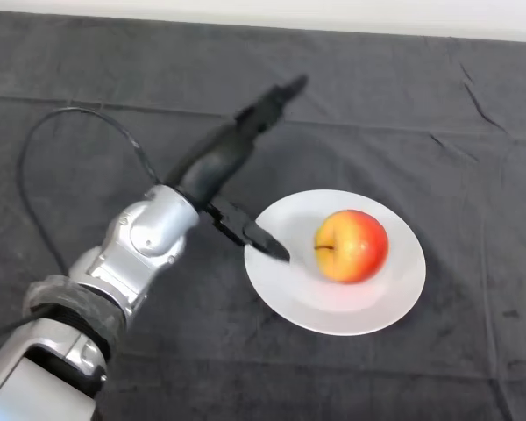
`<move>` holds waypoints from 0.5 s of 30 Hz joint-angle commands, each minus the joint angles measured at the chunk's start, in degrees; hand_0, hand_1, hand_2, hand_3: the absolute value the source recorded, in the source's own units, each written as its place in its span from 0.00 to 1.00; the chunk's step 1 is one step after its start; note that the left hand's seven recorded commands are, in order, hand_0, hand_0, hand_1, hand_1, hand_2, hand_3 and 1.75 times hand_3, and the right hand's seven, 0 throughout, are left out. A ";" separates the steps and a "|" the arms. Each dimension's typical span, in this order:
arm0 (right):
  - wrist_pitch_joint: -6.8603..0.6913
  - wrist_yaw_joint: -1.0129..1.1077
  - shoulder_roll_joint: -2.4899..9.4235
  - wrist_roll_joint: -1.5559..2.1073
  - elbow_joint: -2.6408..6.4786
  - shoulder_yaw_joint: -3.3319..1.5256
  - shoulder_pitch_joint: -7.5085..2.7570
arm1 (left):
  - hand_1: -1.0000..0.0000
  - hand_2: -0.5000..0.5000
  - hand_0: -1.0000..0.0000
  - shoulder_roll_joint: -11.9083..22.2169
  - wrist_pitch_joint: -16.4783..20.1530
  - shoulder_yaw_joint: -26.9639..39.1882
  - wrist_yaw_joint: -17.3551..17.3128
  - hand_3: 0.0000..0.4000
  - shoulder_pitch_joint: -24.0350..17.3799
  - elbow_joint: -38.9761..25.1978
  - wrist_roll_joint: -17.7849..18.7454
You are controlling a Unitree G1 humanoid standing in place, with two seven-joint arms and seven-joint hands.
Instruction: Move the apple to the plate
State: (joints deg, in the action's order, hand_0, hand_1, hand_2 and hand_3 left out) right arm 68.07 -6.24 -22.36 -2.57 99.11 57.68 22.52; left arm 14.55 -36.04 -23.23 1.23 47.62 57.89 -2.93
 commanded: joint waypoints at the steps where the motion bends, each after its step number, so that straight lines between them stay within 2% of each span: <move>1: -5.98 -0.14 9.30 1.46 5.88 0.39 -6.46 | 1.00 0.50 1.00 2.05 -1.61 1.72 1.14 0.00 4.65 1.71 1.02; 6: -5.90 -0.09 9.30 1.50 5.90 0.39 -6.42 | 1.00 0.50 1.00 3.63 -2.35 4.88 1.75 0.00 4.81 1.71 2.68; 15: -5.62 0.00 9.33 1.58 5.99 0.42 -6.36 | 1.00 0.50 1.00 8.83 -4.01 11.27 0.59 0.00 4.58 1.69 6.36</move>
State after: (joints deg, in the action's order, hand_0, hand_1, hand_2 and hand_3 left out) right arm 68.06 -6.13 -22.30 -2.54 99.03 57.65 22.58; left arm 22.36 -38.76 -12.11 2.12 48.53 58.19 2.49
